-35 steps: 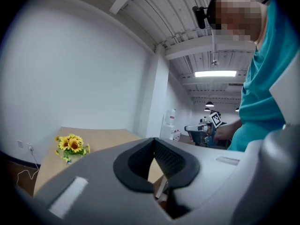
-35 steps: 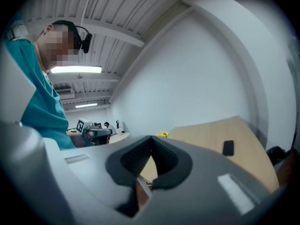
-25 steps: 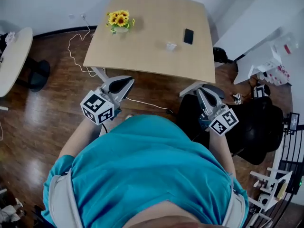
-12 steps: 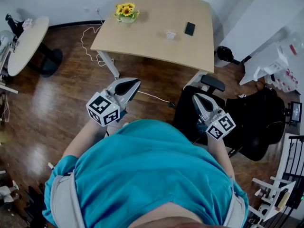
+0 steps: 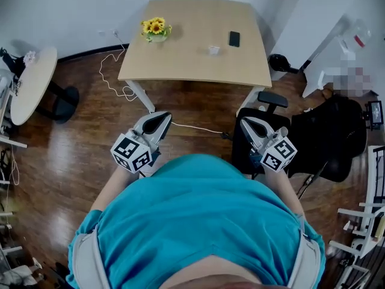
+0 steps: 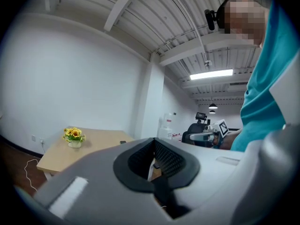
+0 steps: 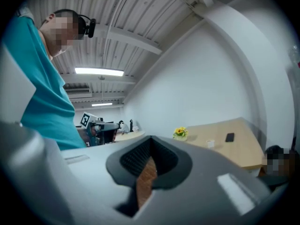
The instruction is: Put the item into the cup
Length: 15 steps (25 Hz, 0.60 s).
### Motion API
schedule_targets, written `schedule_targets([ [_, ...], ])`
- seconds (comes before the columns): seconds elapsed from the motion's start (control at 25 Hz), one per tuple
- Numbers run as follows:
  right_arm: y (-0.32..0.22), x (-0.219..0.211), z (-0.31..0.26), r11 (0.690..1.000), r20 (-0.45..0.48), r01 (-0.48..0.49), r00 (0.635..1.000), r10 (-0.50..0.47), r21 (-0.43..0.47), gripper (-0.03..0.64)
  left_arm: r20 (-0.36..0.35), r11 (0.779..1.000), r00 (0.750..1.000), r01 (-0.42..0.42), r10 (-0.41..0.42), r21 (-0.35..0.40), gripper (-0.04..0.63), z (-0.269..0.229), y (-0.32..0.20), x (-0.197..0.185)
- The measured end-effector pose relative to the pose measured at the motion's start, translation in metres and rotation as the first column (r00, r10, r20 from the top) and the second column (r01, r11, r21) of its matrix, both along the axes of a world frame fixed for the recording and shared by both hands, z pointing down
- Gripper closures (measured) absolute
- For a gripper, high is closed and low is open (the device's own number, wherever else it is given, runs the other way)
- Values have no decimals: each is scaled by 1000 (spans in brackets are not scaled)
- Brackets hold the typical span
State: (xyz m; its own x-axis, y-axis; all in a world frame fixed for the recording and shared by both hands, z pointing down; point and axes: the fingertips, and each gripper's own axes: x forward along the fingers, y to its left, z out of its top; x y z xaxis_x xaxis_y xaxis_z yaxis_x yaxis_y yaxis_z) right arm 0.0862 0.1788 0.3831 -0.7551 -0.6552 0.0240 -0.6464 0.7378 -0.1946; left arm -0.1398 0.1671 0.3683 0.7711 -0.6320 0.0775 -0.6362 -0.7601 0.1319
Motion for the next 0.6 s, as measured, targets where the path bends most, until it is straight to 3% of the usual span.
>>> schedule_targets([
  [0.6, 9, -27, -9, 999, -87, 32, 996, -31, 13, 617, -27, 1000, 1000, -11, 12, 15, 591, -1, 6, -19],
])
